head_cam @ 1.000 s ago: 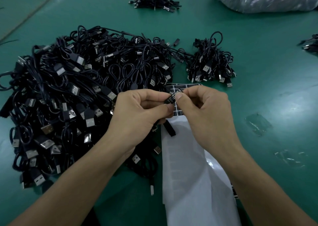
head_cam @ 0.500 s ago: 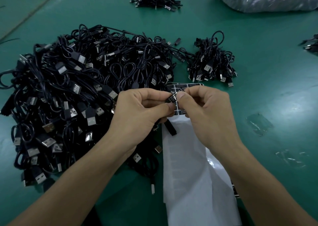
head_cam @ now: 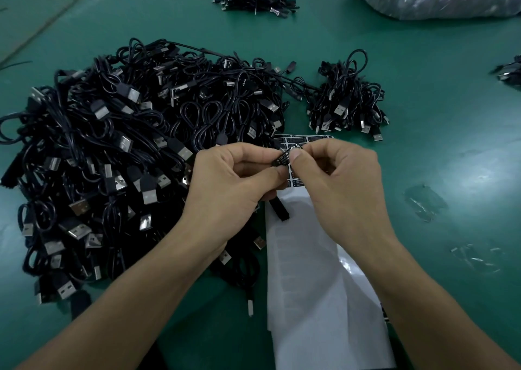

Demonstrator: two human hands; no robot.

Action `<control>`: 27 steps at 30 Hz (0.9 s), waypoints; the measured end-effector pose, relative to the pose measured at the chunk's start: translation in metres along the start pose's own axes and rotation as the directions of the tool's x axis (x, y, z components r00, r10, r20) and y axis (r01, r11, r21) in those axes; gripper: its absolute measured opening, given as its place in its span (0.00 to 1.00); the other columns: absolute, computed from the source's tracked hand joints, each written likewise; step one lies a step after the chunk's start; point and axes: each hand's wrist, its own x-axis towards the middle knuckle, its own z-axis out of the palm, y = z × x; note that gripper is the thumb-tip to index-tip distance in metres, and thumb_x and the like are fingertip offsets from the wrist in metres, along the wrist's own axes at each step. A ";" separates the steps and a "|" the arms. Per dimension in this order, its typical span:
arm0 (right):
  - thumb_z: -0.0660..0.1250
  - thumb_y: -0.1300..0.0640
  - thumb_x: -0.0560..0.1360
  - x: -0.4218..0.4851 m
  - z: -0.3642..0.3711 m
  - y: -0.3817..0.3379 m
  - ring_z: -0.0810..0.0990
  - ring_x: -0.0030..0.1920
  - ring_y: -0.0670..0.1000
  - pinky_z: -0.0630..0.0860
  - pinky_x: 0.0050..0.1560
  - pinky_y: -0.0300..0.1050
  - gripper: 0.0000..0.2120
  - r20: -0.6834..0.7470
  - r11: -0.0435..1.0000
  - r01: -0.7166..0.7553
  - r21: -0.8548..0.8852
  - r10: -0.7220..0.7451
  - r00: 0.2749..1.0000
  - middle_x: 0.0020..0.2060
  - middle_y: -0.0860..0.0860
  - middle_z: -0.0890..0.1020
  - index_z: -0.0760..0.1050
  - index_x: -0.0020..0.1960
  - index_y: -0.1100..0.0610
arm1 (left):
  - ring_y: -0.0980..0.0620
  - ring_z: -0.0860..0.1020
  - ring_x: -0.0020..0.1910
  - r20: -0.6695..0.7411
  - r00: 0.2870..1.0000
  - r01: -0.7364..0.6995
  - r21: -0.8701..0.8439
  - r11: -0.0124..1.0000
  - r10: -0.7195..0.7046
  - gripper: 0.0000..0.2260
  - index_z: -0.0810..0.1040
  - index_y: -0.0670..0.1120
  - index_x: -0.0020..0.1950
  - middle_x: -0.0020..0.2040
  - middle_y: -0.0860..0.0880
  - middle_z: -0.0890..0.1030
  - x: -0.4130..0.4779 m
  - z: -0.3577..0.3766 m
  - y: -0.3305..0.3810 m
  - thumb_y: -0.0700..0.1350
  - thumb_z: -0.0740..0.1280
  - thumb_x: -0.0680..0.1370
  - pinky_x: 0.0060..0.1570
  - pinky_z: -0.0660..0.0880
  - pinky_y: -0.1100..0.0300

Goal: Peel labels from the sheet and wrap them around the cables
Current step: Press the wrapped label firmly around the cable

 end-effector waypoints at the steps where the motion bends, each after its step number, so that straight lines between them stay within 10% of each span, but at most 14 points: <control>1: 0.70 0.57 0.77 0.000 0.000 0.000 0.78 0.30 0.39 0.72 0.33 0.30 0.12 0.000 1.000 0.000 0.000 0.000 1.000 0.30 0.39 0.82 0.79 0.36 0.47 | 0.49 0.86 0.38 0.000 1.000 -0.002 -0.009 1.000 0.002 0.06 0.84 0.42 0.47 0.39 0.44 0.87 0.000 0.000 0.000 0.34 0.76 0.72 0.37 0.80 0.64; 27: 0.76 0.56 0.71 -0.002 -0.005 -0.004 0.81 0.31 0.37 0.71 0.32 0.25 0.08 -0.050 0.999 0.039 -0.037 -0.041 0.998 0.29 0.36 0.82 0.82 0.35 0.47 | 0.51 0.86 0.39 -0.019 0.964 -0.265 0.058 0.962 0.267 0.10 0.84 0.49 0.48 0.40 0.49 0.87 -0.002 0.007 -0.018 0.34 0.69 0.79 0.38 0.82 0.61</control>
